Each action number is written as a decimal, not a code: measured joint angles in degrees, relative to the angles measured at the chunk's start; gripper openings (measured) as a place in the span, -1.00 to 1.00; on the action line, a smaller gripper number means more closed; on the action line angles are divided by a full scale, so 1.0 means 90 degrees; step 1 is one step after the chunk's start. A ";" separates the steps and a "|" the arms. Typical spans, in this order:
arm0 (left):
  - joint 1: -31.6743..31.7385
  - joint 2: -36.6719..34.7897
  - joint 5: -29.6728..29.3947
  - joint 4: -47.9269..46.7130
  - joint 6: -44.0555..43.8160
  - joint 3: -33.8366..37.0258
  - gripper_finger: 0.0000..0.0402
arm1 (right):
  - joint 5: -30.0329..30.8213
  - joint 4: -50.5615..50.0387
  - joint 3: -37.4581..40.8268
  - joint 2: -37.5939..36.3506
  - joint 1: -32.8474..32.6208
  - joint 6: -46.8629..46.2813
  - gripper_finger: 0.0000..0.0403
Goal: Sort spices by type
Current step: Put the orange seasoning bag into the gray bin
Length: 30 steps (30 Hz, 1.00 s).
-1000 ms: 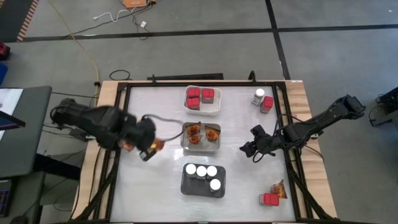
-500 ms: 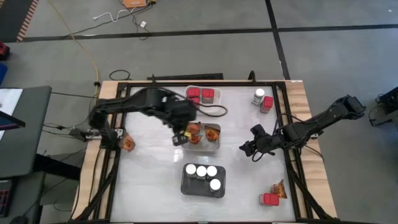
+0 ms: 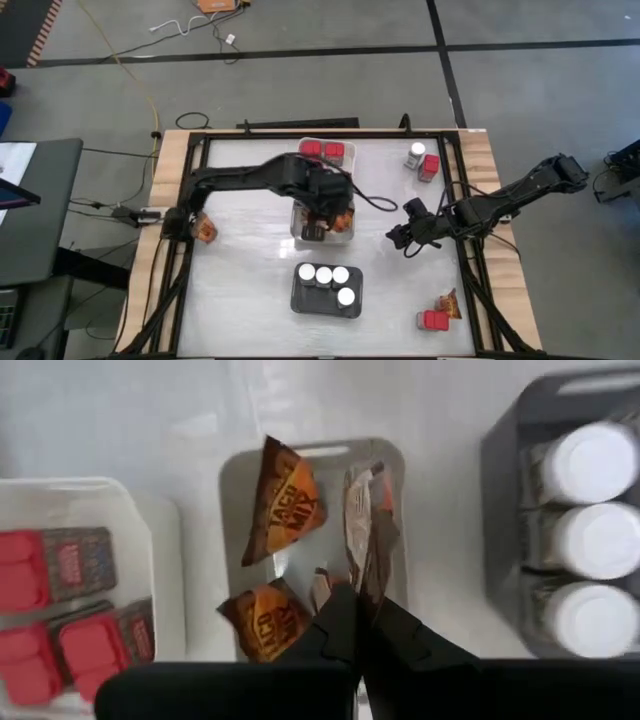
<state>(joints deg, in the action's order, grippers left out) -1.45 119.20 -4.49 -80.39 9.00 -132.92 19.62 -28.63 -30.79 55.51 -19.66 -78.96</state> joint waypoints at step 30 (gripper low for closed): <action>0.0219 0.1461 -0.0287 0.0174 0.0236 0.0002 -0.99 | 0.0000 -0.0308 0.0000 0.0000 0.0000 -0.0012 0.42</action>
<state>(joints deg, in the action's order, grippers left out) 0.52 132.35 -7.07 -78.83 11.13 -132.90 19.62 -31.40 -30.79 55.51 -19.66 -79.07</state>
